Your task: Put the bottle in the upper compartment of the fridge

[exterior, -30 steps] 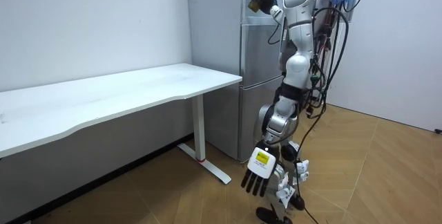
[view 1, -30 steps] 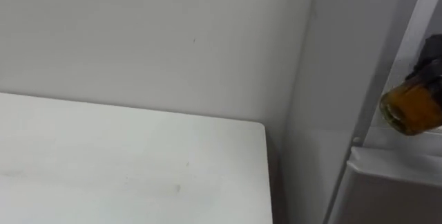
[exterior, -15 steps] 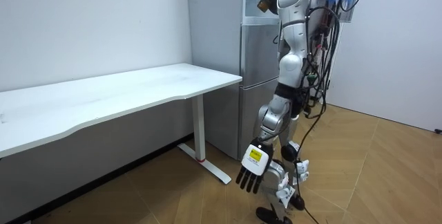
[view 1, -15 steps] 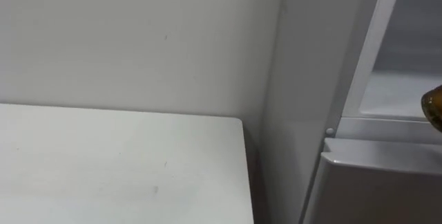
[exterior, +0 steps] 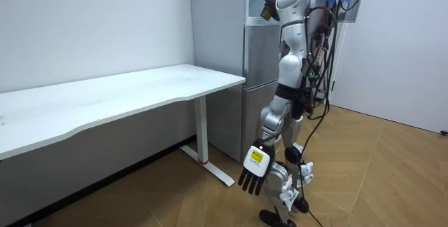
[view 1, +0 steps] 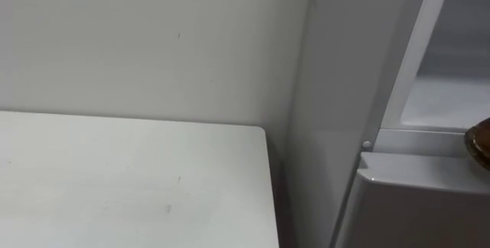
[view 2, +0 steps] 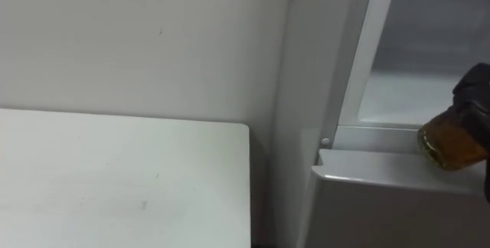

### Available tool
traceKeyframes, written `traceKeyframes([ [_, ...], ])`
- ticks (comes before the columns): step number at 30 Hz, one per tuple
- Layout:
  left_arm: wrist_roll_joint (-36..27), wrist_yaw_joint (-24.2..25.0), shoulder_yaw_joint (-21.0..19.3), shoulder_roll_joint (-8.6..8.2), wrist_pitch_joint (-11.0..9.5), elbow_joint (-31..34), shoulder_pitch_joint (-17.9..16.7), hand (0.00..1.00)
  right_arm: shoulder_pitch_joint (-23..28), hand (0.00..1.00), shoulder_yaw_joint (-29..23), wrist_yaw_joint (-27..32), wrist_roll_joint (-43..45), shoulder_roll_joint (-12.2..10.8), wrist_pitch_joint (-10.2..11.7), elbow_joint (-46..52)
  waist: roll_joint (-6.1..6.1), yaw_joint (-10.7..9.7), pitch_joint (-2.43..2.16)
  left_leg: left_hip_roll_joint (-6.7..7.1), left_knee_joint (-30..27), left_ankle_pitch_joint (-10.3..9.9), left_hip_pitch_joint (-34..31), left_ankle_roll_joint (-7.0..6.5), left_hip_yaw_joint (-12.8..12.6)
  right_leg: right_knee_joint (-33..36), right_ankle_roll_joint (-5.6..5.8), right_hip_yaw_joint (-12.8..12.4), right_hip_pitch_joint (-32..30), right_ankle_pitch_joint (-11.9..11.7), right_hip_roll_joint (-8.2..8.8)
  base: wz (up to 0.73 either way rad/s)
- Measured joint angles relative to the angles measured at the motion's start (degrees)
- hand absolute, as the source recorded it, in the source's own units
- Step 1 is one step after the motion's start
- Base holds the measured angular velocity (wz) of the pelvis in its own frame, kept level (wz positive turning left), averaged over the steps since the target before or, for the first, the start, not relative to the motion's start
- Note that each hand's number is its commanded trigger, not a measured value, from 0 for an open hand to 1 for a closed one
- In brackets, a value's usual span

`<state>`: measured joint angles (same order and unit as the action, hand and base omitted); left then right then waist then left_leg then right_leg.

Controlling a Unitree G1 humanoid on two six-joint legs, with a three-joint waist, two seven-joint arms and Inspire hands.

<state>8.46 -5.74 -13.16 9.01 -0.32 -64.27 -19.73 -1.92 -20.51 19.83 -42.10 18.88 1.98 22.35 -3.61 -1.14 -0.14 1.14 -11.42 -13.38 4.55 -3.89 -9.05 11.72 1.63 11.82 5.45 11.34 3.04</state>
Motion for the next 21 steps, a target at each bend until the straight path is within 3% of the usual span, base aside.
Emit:
traceKeyframes([
  [8,0.0,-0.3,-0.1,-0.22,0.2,0.2,0.4,0.0,-1.7,1.0,-0.1,1.9,-0.2,0.3,-0.3,0.0,0.12,-0.1,-0.1,-0.03,-0.1,0.0,-0.8,0.0,0.0,0.1,-0.07,0.2,-0.8,0.0,-0.02,0.0],
  [21,-0.2,0.0,-0.2,-0.22,1.2,0.2,1.1,0.0,-8.5,1.0,-0.5,3.3,0.0,3.6,-0.9,-8.6,-0.15,0.1,0.18,-0.11,-0.1,0.0,-0.5,0.02,0.0,0.0,-0.07,0.2,-0.5,0.0,-0.11,0.0],
])
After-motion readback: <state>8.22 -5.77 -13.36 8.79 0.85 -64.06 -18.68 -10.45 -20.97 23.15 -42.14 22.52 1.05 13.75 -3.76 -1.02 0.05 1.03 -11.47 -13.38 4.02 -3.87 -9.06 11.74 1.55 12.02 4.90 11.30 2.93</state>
